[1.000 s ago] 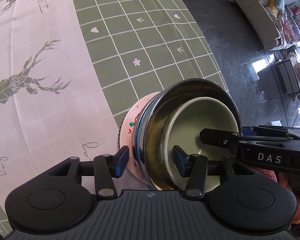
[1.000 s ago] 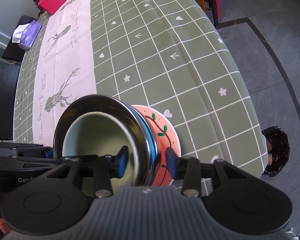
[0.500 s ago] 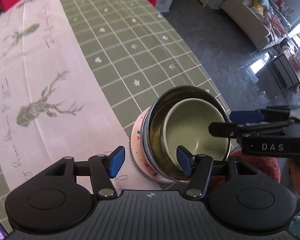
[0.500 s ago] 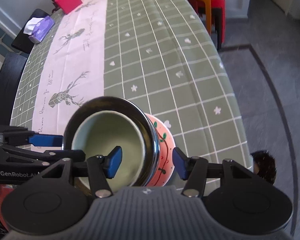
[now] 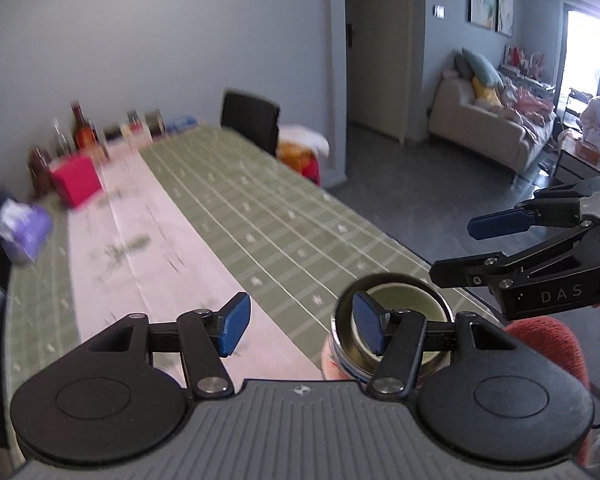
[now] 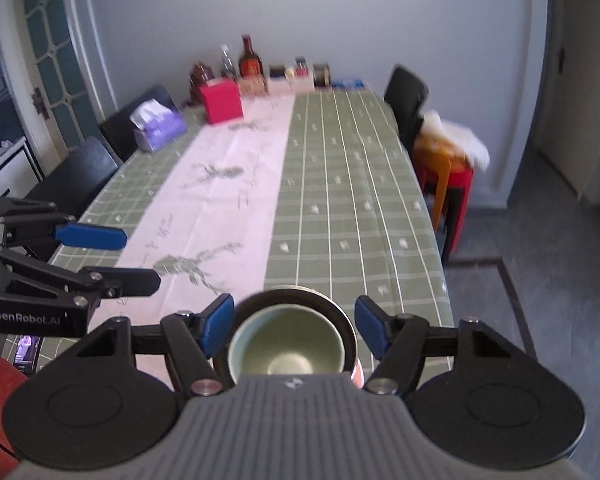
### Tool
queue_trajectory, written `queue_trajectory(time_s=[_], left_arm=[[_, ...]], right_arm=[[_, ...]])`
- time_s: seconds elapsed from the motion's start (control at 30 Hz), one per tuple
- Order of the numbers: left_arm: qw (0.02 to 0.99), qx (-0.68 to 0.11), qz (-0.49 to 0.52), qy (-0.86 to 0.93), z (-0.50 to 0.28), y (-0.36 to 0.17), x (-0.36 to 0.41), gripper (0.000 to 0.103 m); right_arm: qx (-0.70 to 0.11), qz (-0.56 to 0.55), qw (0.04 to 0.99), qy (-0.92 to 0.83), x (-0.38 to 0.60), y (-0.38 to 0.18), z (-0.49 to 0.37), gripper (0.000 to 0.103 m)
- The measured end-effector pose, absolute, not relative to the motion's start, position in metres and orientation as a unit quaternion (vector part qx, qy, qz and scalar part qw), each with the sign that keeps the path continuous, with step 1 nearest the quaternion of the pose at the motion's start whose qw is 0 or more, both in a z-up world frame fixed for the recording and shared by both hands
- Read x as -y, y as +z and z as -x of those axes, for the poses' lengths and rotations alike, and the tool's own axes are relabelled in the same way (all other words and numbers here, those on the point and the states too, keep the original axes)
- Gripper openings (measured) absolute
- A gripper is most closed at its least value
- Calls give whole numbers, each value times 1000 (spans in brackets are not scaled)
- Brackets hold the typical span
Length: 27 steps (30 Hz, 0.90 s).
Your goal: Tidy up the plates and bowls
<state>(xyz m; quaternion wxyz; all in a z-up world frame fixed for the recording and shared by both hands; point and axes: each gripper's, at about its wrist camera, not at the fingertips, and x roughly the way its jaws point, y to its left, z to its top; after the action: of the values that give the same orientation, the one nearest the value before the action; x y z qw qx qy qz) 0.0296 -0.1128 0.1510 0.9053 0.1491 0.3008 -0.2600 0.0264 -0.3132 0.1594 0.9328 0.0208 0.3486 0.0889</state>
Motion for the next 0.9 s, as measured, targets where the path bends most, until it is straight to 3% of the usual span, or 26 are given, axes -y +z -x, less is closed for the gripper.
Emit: queue_trajectory(time_s=[0.17, 0.27, 0.43, 0.9], left_arm=[[933, -199, -180, -241, 15, 150, 105, 71], [949, -156, -173, -214, 36, 145, 99, 81], [968, -90, -176, -156, 71, 123, 92, 97], [983, -149, -99, -37, 82, 50, 69, 100]], right_arm=[[-273, -7, 957, 97, 295, 163, 12, 67], [-225, 1, 969, 102, 283, 159, 34, 75], [-157, 8, 984, 87, 263, 140, 69, 77], [-112, -5, 994, 13, 232, 72, 123, 81]])
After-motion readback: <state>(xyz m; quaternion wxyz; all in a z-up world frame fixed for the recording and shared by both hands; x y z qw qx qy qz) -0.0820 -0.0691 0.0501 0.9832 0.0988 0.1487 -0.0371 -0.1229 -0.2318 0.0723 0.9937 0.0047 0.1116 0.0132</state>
